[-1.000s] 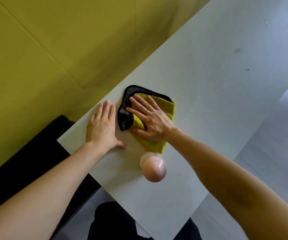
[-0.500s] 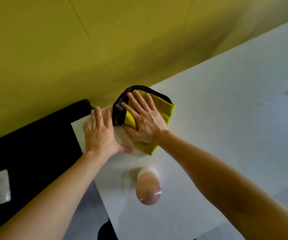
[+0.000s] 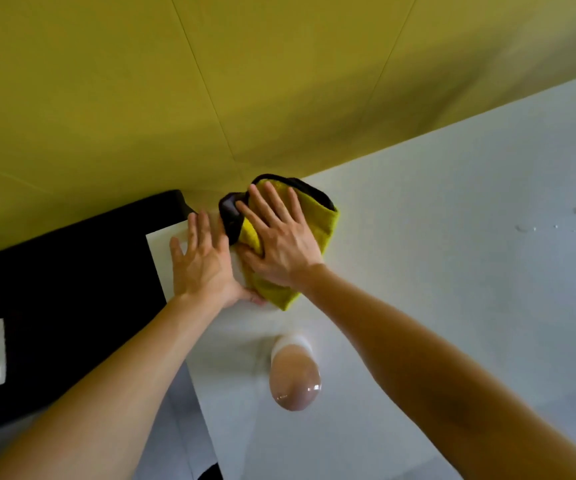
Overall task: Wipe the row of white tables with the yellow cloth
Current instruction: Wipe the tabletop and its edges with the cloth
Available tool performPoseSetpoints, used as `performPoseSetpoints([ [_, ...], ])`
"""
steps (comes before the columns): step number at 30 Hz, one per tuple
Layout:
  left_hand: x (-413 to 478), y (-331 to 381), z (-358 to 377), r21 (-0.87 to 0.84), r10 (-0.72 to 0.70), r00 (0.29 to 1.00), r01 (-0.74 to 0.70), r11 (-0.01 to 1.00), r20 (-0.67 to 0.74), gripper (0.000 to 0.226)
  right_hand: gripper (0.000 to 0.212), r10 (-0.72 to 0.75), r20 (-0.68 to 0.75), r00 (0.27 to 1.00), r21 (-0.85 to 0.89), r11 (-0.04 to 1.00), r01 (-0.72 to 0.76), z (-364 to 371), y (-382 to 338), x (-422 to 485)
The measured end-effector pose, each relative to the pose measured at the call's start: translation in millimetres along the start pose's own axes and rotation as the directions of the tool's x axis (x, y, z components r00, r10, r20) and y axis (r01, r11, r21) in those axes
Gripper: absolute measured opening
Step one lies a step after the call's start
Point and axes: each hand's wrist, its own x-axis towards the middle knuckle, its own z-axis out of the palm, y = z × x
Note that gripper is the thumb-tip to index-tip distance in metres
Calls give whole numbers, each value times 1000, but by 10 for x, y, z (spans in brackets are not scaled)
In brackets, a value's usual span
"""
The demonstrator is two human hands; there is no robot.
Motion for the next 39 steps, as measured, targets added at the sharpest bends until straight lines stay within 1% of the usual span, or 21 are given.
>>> performPoseSetpoints([
  [3, -3, 7, 6, -10, 5, 1000, -5, 1000, -3, 189, 83, -1, -45, 999, 59, 998, 4, -22, 345, -112],
  [5, 7, 1, 8, -18, 16, 1000, -16, 1000, -9, 191, 82, 153, -92, 984, 45, 988, -150, -136, 927, -381],
  [8, -1, -6, 4, -19, 30, 999, -31, 999, -12, 191, 86, 445, -85, 891, -8, 894, -448, -370, 1688, -705],
  [10, 7, -20, 2, -24, 35, 999, -36, 999, -16, 191, 92, 489, -64, 870, -43, 869, -492, -405, 1789, -675],
  [13, -8, -27, -16, -29, 41, 999, -42, 999, -17, 191, 95, 396, -71, 915, 0, 918, -397, -327, 1302, -427],
  [15, 8, -25, -30, -18, 39, 999, -39, 999, -6, 190, 96, 202, -39, 979, -9, 979, -202, -200, 740, -157],
  [17, 9, -21, -30, 1, 32, 999, -32, 999, -7, 188, 89, 41, 12, 999, -42, 998, -40, -100, 231, 107],
  [18, -5, -15, -26, 9, 20, 1000, -20, 1000, -6, 187, 86, 6, 25, 1000, -34, 999, -5, -77, 97, 179],
  [20, -2, 9, -35, 29, -15, 1000, 15, 999, 11, 188, 81, -48, 18, 999, 16, 999, 48, -97, 182, 181],
  [22, 7, 73, -81, 55, -36, 997, 32, 998, 64, 190, 77, -38, -18, 999, 66, 997, 39, -178, 712, -14],
  [23, 16, 117, -113, 74, -49, 995, 43, 996, 90, 191, 76, 18, -53, 998, 75, 997, -14, -243, 1082, -142],
  [25, 29, 230, -185, 120, -90, 986, 74, 990, 140, 192, 77, 236, -123, 964, 108, 969, -224, -401, 1954, -434],
  [27, 33, 371, -264, 137, -127, 977, 104, 985, 174, 190, 80, 504, -136, 853, 108, 863, -493, -588, 2684, -725],
  [29, 53, 543, -353, 114, -125, 974, 105, 988, 187, 187, 87, 653, -107, 749, 92, 757, -647, -629, 2864, -817],
  [30, 70, 641, -396, 107, -98, 977, 79, 991, 187, 186, 90, 647, -96, 756, 84, 762, -642, -591, 2696, -777],
  [31, 92, 746, -441, 110, -68, 981, 49, 993, 182, 185, 91, 581, -83, 810, 66, 814, -577, -533, 2416, -712],
  [33, 138, 987, -506, 102, -24, 985, 7, 995, 170, 186, 90, 314, -33, 949, 31, 949, -314, -395, 1745, -553],
  [34, 146, 1111, -520, 88, -13, 986, -2, 996, 165, 186, 88, 175, 2, 985, 15, 984, -175, -325, 1469, -483],
  [35, 143, 1234, -519, 85, -9, 987, -5, 996, 158, 186, 86, 73, 30, 997, 11, 997, -73, -285, 1295, -439],
  [37, 112, 1462, -492, 103, -6, 989, -9, 995, 145, 186, 81, -48, 30, 998, 38, 998, 47, -279, 1398, -433],
  [39, 73, 1674, -440, 119, 16, 989, -34, 992, 146, 186, 80, -46, -8, 999, 57, 997, 46, -338, 1941, -518],
])
